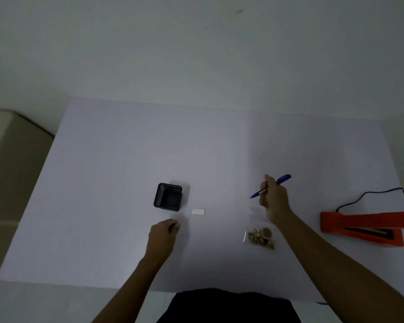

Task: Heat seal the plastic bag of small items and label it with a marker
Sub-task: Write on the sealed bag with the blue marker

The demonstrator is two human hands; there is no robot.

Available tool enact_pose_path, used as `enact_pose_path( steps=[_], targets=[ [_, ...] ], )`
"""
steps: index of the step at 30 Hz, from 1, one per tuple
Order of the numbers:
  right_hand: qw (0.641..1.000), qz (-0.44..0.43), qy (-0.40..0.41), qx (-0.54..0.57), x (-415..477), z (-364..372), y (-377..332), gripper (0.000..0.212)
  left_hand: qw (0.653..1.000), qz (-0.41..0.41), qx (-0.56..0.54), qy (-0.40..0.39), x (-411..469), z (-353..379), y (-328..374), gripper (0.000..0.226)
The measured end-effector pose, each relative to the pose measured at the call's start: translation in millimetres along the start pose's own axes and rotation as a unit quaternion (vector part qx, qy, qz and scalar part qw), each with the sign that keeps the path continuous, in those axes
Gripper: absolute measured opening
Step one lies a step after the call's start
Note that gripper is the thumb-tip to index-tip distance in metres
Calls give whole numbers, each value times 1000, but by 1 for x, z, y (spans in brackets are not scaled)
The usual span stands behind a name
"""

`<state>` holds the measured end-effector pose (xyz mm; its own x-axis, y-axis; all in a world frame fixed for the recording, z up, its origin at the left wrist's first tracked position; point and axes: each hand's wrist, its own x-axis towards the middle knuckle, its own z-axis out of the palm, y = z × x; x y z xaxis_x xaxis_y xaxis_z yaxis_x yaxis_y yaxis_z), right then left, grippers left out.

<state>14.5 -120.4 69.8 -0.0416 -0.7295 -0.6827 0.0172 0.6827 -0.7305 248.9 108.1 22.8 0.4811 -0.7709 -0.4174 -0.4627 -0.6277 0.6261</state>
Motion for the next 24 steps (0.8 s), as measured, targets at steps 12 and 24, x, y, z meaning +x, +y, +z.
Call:
enact_pose_path(
  steps=[12, 24],
  targets=[
    [980, 68, -94, -162, -54, 33, 96, 41, 984, -50, 170, 18, 44, 7, -40, 16],
    [978, 59, -86, -181, -43, 34, 93, 40, 987, -61, 149, 26, 44, 13, -47, 16]
  ],
)
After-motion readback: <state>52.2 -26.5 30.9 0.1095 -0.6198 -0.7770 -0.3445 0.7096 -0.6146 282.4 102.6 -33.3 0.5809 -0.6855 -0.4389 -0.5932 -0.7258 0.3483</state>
